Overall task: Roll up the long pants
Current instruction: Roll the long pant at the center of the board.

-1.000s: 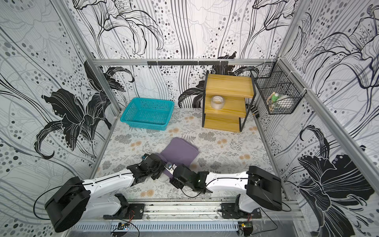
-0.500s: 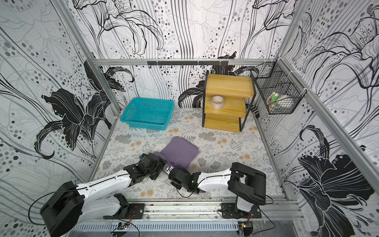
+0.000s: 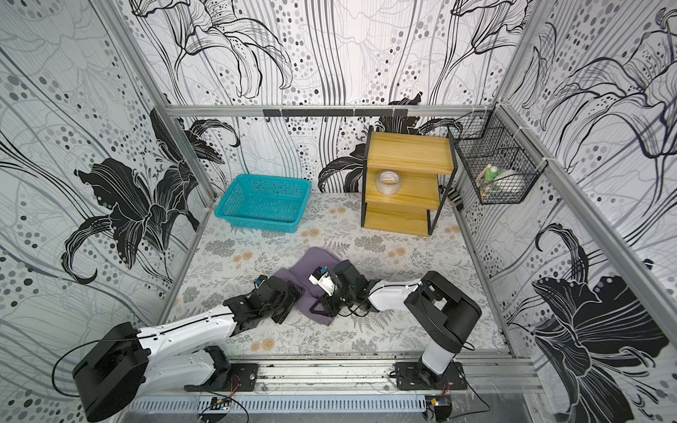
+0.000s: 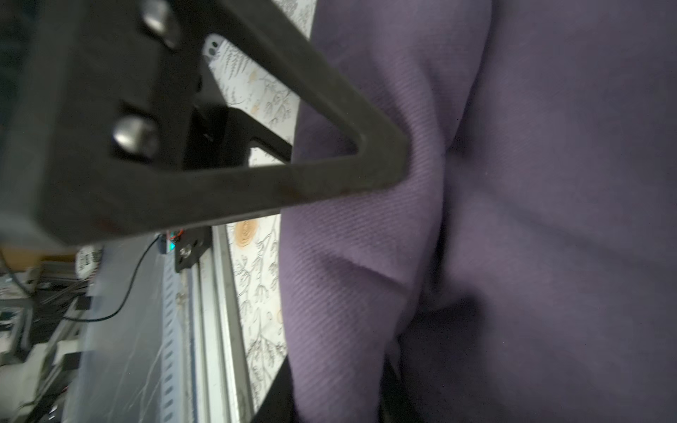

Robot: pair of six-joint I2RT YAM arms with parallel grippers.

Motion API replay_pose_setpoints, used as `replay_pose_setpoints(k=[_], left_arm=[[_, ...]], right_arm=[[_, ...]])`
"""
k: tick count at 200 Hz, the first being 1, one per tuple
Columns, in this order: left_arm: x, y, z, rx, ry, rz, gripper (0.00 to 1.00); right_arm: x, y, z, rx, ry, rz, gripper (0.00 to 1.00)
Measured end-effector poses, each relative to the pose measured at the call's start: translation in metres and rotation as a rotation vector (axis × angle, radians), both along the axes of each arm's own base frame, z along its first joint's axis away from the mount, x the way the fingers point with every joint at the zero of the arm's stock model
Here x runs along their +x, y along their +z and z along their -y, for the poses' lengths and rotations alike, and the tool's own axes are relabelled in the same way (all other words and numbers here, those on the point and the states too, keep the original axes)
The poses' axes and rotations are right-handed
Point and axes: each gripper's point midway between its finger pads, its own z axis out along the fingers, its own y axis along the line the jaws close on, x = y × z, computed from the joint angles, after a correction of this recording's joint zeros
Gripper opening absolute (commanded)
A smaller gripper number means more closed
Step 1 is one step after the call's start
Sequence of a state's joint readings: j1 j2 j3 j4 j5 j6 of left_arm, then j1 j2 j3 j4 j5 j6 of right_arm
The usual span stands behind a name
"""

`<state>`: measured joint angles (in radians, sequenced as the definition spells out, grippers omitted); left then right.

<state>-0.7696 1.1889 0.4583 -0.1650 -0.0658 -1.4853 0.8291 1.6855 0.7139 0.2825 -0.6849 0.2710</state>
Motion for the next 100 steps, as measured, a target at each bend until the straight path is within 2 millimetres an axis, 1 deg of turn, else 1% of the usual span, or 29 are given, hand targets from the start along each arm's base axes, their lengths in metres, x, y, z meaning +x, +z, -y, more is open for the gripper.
replay_pose_setpoints(k=[16,25,43,55,59,67,76,84,95,100], left_arm=[[-0.001,-0.003,0.001,0.007,-0.004,-0.006,0.68],[0.0,-0.004,0.002,0.007,-0.005,-0.005,0.63],[0.003,-0.004,0.005,0.008,-0.007,-0.006,0.54],[0.003,-0.006,0.005,0.013,-0.004,-0.01,0.52],[0.003,-0.007,0.005,0.014,-0.004,-0.011,0.52],[0.004,-0.007,0.005,0.012,-0.003,-0.01,0.51],[0.005,-0.007,0.006,0.009,-0.002,-0.007,0.51],[0.006,-0.007,0.006,0.008,-0.001,-0.006,0.51],[0.006,-0.008,0.007,0.007,0.0,-0.006,0.51],[0.007,-0.008,0.007,0.005,0.0,-0.005,0.51]], right_arm=[[0.0,-0.001,0.005,0.016,-0.005,-0.067,0.18],[0.001,-0.002,0.007,0.018,-0.013,-0.097,0.23],[0.003,-0.004,0.009,0.005,-0.024,-0.125,0.4],[0.006,-0.005,0.01,-0.02,-0.047,-0.131,0.54],[0.006,-0.006,0.01,-0.027,-0.053,-0.128,0.57],[0.009,-0.007,0.014,-0.059,-0.084,-0.113,0.61],[0.013,-0.003,0.018,-0.092,-0.12,-0.051,0.63],[0.016,0.007,0.019,-0.111,-0.15,0.03,0.64],[0.017,0.026,0.018,-0.118,-0.183,0.2,0.65],[0.014,0.035,0.016,-0.111,-0.185,0.268,0.65]])
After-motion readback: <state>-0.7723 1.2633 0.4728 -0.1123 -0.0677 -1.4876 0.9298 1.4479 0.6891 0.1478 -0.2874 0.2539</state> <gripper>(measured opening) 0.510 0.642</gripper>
